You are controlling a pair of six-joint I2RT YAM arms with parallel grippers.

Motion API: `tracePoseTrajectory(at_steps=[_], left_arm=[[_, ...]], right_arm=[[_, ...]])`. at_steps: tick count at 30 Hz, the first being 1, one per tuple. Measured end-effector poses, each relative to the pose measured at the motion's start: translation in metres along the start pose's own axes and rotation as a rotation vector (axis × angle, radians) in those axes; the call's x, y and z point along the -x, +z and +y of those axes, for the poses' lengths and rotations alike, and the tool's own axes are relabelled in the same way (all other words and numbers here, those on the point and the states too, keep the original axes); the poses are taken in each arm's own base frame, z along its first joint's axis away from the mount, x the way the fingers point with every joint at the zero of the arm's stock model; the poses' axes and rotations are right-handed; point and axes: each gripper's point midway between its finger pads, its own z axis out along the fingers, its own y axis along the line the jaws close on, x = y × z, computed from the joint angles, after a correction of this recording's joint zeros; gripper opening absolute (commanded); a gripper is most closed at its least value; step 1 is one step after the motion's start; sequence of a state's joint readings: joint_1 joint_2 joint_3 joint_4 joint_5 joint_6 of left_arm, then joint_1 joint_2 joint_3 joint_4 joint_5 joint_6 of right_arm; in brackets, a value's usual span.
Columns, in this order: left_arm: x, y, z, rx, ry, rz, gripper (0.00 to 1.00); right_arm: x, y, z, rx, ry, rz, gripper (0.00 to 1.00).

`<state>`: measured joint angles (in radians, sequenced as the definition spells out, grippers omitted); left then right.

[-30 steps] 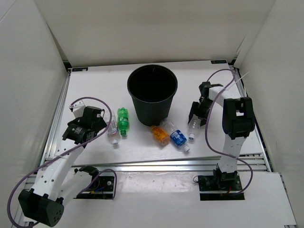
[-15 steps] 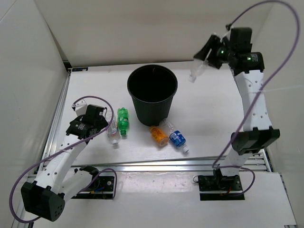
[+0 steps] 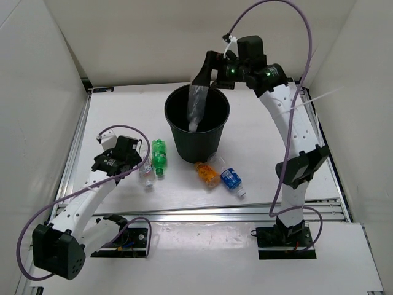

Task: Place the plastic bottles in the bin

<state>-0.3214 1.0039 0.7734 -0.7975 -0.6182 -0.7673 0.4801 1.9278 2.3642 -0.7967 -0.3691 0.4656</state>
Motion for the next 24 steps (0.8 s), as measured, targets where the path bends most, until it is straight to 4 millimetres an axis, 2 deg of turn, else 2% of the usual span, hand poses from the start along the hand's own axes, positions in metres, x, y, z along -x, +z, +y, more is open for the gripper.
tracePoseTrajectory(at_steps=[3,5,9,15,19,24], left_arm=[[0.002,0.003,-0.005,-0.005,-0.003,-0.009,1.0],[0.003,0.007,-0.008,-0.01,-0.004,-0.015,1.0],[-0.003,0.017,-0.013,-0.013,-0.002,-0.016,1.0],[-0.024,0.034,-0.022,-0.03,0.013,0.035,1.0],[-0.032,0.042,-0.035,-0.077,0.01,0.057,1.0],[-0.032,0.048,-0.046,-0.111,0.005,0.051,1.0]], right_arm=[[-0.016,0.012,-0.013,-0.025,0.005,0.055,1.0],[-0.016,0.008,-0.015,-0.038,-0.009,0.05,1.0],[-0.017,-0.015,-0.011,-0.06,-0.036,0.03,1.0],[-0.015,-0.056,0.004,-0.066,-0.072,-0.01,1.0],[-0.02,-0.067,0.002,-0.082,-0.082,0.002,1.0],[-0.031,-0.069,-0.018,-0.128,-0.064,0.043,1.0]])
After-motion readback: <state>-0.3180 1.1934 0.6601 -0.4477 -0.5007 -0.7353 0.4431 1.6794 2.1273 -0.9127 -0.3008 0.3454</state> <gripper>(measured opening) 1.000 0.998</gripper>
